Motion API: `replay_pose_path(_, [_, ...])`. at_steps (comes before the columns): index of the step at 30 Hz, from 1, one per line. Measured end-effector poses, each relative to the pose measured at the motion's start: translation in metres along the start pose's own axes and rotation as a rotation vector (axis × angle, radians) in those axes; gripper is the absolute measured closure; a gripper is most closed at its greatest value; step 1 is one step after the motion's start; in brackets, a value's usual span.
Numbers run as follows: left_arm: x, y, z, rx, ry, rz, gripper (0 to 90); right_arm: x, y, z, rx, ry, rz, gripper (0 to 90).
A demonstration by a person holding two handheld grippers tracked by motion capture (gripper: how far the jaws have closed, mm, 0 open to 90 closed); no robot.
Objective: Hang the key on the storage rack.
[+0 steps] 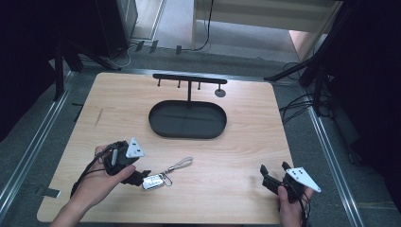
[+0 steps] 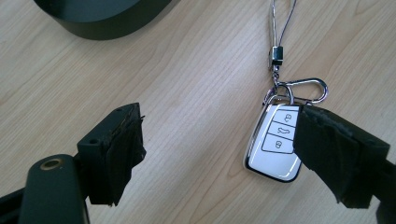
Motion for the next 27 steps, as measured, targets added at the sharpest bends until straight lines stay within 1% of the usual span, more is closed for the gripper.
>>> replay_pose_path(1, [-0.001, 0.0, -0.001, -0.002, -0.009, 0.009, 16.3, 0.0, 0.0, 0.0, 0.0, 0.0, 0.0, 13.1])
replay_pose_path(3, [-0.003, 0.001, -0.001, -0.005, -0.006, 0.026, 16.3, 0.0, 0.0, 0.0, 0.0, 0.0, 0.0, 13.1])
replay_pose_path(6, [-0.005, 0.003, -0.003, -0.009, -0.014, 0.048, 16.3, 0.0, 0.0, 0.0, -0.001, 0.0, 0.002, 13.1])
replay_pose_path(7, [-0.005, 0.003, -0.003, -0.009, -0.014, 0.048, 16.3, 0.0, 0.0, 0.0, -0.001, 0.0, 0.002, 13.1])
replay_pose_path(9, [-0.007, 0.006, -0.006, -0.017, -0.022, 0.074, 16.3, 0.0, 0.0, 0.0, -0.001, -0.001, 0.002, 13.1])
replay_pose_path(12, [-0.009, 0.009, -0.008, -0.023, -0.022, 0.099, 16.3, 0.0, 0.0, 0.0, -0.002, 0.001, 0.004, 13.1])
replay_pose_path(14, [-0.01, 0.011, -0.011, -0.024, -0.034, 0.115, 16.2, 0.0, 0.0, 0.0, -0.004, 0.002, 0.004, 13.1])
replay_pose_path(17, [-0.013, 0.015, -0.013, -0.012, -0.045, 0.118, 16.1, -0.001, 0.0, 0.0, -0.006, 0.005, 0.006, 13.1])
replay_pose_path(19, [-0.016, 0.017, -0.014, 0.001, -0.056, 0.128, 16.1, -0.001, 0.0, 0.0, -0.006, 0.006, 0.005, 13.0])
replay_pose_path(22, [-0.02, 0.019, -0.016, 0.009, -0.074, 0.151, 16.3, -0.001, 0.0, 0.0, -0.008, 0.008, 0.006, 13.0])
replay_pose_path(23, [-0.021, 0.02, -0.017, 0.004, -0.079, 0.162, 16.9, -0.001, 0.0, 0.0, -0.008, 0.008, 0.006, 13.0])
replay_pose_path(27, [-0.026, 0.024, -0.021, 0.011, -0.081, 0.173, 24.4, -0.001, 0.0, 0.0, -0.006, 0.009, 0.006, 13.0])
Point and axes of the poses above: each handheld gripper's, and its own axes: x roughly backward along the jaws, y roughly out of its top, z roughly to its left, the point moved 10 cm from there along -x, roughly forward along the jaws, and after that the axes turned 4 degrees about z, right-handed, at the moved point
